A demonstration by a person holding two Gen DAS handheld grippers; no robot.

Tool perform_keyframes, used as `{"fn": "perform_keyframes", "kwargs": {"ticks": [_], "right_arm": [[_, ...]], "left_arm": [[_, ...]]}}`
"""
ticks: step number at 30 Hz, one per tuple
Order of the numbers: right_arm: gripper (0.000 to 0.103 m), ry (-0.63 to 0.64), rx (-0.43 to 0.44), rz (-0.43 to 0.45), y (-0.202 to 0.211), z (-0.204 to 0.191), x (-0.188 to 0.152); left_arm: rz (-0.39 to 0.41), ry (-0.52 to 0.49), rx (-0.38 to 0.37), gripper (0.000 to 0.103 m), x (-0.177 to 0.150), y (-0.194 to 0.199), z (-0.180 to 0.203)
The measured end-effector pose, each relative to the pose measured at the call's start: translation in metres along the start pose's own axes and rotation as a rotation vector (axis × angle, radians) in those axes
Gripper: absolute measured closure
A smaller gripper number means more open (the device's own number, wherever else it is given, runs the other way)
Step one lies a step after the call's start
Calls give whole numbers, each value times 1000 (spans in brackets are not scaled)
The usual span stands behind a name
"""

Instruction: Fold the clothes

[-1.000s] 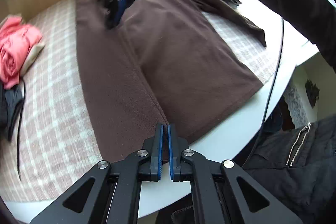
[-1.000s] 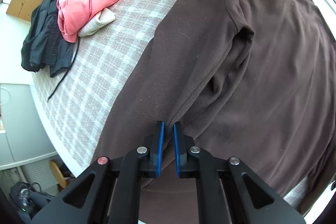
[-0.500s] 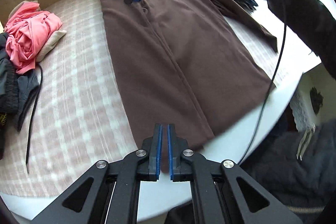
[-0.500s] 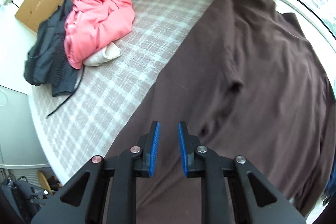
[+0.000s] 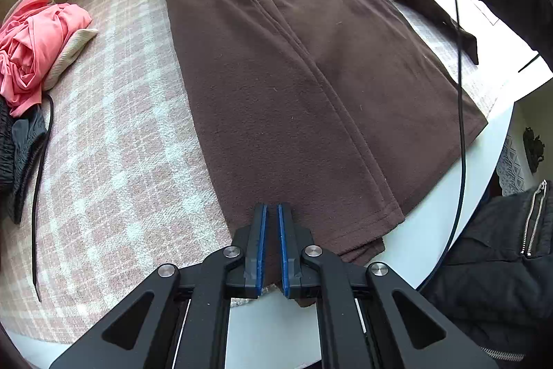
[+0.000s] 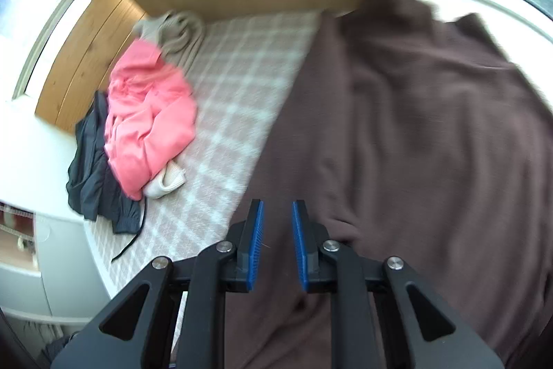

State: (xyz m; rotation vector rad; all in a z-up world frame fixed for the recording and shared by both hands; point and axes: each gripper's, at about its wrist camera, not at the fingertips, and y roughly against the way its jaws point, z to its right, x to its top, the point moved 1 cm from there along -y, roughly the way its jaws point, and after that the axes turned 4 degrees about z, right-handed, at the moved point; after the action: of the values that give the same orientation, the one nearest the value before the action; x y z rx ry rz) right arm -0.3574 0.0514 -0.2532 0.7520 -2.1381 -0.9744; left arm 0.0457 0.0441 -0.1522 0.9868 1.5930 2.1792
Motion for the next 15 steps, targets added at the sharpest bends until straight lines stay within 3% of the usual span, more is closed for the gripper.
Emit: {"fn": "perform_keyframes", "kwargs": {"ticks": [1,4,8,11,15], "right_arm": [[86,32,-56,-28,3,1,-2],[91,22,-64,-30,13,5,-3],[87,48,-124,30,34,-19,-16],[87,89,-43,-16,50,-50,-62],[87,94,79,-122,41,-90,-138]], "left_arm": [[5,5,-9,97,-1,1,-2],[-12,5,-48,97,-6,6,-6],[-25,30,-88,96,-18,25,-21],[4,59,-72,97,-22,45,-38],[44,53,-81,97,-16,54,-48]]}}
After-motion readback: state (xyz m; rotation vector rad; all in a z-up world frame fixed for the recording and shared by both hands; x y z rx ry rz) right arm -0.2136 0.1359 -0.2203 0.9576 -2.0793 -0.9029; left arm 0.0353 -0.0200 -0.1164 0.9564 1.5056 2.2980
